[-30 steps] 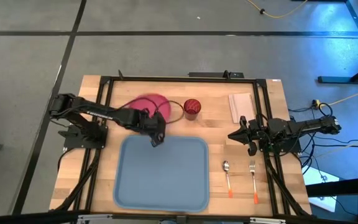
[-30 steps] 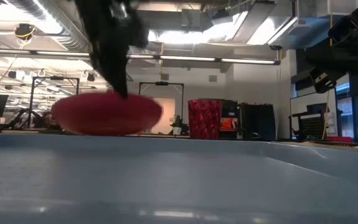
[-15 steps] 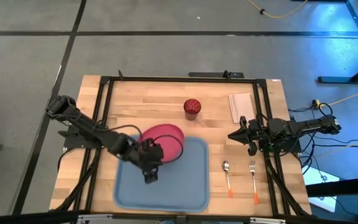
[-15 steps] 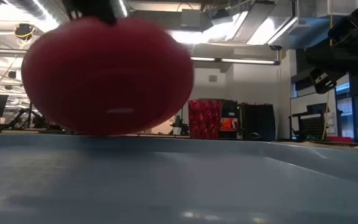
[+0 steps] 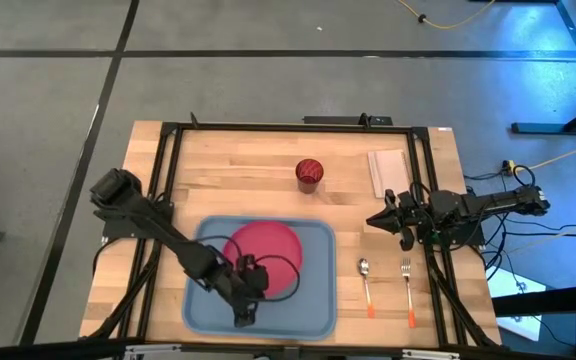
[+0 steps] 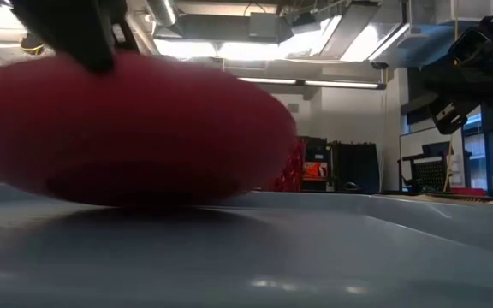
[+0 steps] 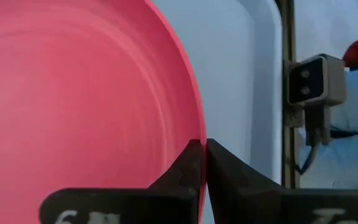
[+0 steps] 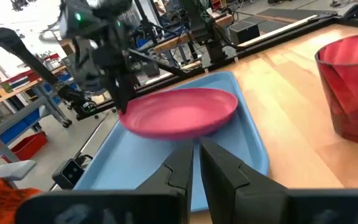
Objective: Pick and place plate/cup/fork/spoon on tray
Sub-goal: Put the pink plate on the blue serving tray, then put the red glass on the blue serving tray to the top right of the pink plate
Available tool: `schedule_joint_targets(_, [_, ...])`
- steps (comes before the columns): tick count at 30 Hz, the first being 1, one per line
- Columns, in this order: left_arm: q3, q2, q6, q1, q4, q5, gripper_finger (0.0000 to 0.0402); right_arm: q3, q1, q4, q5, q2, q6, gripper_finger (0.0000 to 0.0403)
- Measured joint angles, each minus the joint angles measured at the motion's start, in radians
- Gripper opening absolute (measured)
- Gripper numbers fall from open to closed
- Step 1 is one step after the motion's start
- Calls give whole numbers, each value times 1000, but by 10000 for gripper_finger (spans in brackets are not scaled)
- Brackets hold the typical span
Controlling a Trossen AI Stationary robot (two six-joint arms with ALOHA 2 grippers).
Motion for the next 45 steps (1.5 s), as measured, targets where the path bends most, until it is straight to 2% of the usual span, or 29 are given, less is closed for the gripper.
schedule_joint_targets(9, [-1, 43, -114, -39, 130, 90, 34, 0, 0, -1, -4, 11, 1, 35])
schedule_joint_targets(14, [-1, 43, -117, -65, 222, 77, 34, 0, 0, -3, -4, 17, -3, 35])
schedule_joint_targets(27, [-1, 43, -113, -23, 161, 50, 71, 0, 0, -2, -4, 16, -3, 35])
schedule_joint_targets(32, [-1, 43, -109, -6, 130, 50, 70, 0, 0, -2, -4, 16, -7, 35])
schedule_joint_targets(39, [-1, 43, 55, 41, 79, 50, 69, 0, 0, 15, 1, 16, 59, 35])
schedule_joint_targets(45, [-1, 5, 188, 115, 22, 46, 69, 0, 0, 139, 10, 16, 69, 35])
